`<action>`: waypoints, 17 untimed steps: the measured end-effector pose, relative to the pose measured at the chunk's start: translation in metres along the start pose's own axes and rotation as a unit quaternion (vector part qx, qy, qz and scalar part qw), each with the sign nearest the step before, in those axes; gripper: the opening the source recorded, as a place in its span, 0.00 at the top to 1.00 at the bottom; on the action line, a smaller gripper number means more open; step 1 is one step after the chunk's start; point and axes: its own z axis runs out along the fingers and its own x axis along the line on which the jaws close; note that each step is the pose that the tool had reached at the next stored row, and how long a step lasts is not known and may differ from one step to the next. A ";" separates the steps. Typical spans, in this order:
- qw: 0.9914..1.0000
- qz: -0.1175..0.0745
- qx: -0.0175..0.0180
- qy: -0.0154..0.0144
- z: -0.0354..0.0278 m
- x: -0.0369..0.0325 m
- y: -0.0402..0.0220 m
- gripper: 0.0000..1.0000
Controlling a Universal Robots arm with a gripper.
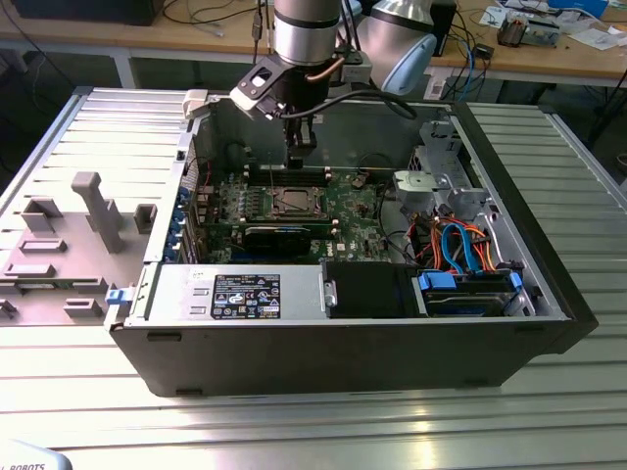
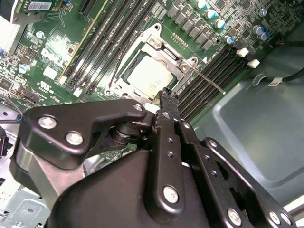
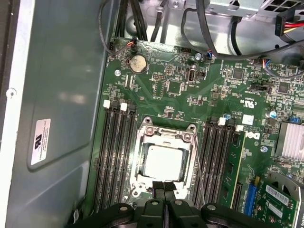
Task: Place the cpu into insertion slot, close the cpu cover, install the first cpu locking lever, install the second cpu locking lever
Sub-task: 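Install the first cpu locking lever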
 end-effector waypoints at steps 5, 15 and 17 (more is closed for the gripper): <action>1.000 -0.010 0.000 0.000 0.0000 0.0000 0.0000 0.89; 1.000 -0.025 0.000 -0.001 0.0000 0.0000 0.0000 0.89; 1.000 -0.028 0.000 -0.001 0.0000 0.0000 0.0000 0.89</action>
